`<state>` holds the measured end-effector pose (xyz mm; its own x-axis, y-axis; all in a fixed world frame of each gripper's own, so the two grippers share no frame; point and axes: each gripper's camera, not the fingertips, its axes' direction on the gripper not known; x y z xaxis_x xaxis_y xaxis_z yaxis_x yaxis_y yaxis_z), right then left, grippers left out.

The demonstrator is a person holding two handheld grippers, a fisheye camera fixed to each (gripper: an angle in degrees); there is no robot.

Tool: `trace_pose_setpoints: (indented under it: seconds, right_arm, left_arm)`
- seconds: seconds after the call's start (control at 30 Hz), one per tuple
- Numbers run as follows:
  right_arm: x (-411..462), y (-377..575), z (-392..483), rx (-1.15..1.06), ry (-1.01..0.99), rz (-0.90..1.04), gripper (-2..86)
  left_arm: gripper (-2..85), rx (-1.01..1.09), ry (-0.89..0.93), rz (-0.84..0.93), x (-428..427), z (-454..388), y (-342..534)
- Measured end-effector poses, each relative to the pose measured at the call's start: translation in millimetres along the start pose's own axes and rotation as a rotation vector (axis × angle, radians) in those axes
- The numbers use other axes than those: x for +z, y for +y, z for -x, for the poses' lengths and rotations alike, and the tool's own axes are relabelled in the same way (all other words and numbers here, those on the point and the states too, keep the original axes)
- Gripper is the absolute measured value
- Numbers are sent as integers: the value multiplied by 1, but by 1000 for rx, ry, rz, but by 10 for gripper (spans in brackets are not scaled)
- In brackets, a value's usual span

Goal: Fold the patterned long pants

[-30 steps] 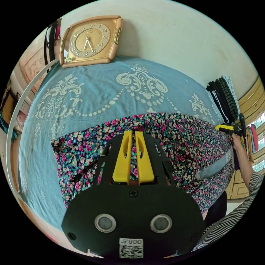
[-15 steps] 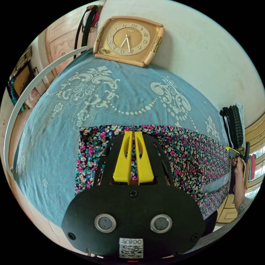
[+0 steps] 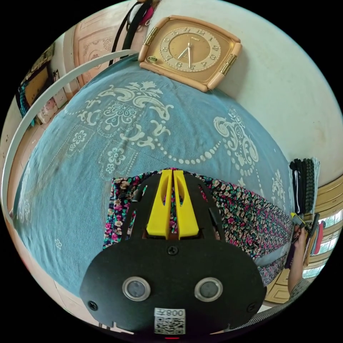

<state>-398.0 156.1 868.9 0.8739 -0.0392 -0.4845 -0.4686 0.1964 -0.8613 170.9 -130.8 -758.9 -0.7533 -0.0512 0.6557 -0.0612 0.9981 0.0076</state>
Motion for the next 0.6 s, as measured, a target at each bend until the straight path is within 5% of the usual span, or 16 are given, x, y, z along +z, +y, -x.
trace_pose_setpoints:
  seconds: [0.3, 0.6]
  right_arm:
    - [11, 13, 14, -13, 60, 95, 0]
    - [-36, 10, 71, -118, -43, -59, 0]
  left_arm:
    - [4, 119, -45, 19, -4, -7, -3]
    - [22, 285, -151, 26, -32, -15, 1]
